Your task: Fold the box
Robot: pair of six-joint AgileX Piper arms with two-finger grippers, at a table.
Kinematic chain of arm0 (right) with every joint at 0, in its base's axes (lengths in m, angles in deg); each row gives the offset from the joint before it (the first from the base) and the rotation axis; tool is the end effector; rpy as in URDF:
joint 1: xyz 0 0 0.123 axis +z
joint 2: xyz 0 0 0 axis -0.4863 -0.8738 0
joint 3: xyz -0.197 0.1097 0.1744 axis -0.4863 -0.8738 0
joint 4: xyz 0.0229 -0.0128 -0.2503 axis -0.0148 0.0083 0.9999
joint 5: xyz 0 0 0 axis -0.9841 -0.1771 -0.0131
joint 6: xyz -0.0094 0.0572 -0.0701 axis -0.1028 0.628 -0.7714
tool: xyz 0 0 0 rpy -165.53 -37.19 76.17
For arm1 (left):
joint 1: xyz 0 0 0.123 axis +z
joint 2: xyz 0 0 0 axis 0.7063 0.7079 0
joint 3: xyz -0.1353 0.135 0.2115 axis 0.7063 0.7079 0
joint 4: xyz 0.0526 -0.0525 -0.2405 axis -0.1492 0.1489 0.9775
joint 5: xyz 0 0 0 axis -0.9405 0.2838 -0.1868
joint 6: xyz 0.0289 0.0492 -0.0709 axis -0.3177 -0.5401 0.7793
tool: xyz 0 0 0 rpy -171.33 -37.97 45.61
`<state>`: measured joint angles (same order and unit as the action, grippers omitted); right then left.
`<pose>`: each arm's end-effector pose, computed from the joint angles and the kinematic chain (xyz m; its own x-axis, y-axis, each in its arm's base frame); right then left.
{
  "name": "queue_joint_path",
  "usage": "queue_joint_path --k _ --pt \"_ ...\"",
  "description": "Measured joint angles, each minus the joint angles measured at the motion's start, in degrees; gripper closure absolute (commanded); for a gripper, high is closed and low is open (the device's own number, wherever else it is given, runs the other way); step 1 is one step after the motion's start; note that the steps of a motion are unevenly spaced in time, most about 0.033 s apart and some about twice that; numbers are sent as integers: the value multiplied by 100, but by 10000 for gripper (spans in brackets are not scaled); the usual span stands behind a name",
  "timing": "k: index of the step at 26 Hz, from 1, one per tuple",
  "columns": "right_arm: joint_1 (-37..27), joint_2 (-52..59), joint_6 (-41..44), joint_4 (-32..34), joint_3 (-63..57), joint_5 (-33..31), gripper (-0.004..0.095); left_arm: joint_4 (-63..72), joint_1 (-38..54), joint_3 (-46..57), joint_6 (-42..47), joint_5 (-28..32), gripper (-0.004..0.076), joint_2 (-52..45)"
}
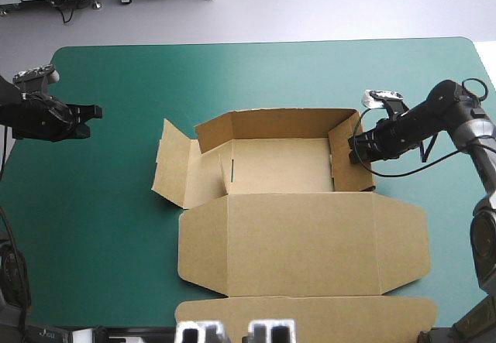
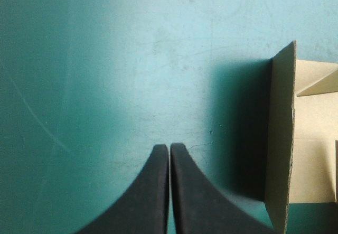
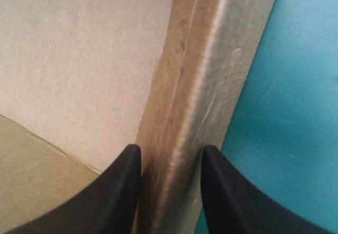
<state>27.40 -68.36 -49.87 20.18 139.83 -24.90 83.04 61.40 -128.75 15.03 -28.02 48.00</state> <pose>0.3408 0.0318 0.2629 -0.9243 -0.2246 -0.3085 -0.3363 0.8616 0.3803 0.3077 0.0592 0.3622 -0.8939 -0.1557 -0.4203 -0.0444 0.9638 -0.2628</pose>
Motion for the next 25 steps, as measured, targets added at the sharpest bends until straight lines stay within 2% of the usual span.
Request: queue_joint_path --k 2,4,6,14,20,22,25 --pt "0 -105 -10 -70 0 -6 633 0 0 0 -1 0 727 0" --pt "0 -188 -15 -129 0 -21 763 0 0 0 -1 0 728 0" --pt "-6 -220 -15 -182 0 -1 933 -7 0 0 -17 -5 727 0" --pt "0 -331 20 -566 0 -21 919 -1 0 0 -183 16 727 0" --pt "0 -258 -37 -845 0 -84 919 245 0 0 -322 286 727 0" --pt "0 -60 -37 -893 0 -90 921 648 82 0 -502 342 727 9" --pt "0 416 -37 -983 0 -90 921 2223 481 0 -1162 143 727 131"
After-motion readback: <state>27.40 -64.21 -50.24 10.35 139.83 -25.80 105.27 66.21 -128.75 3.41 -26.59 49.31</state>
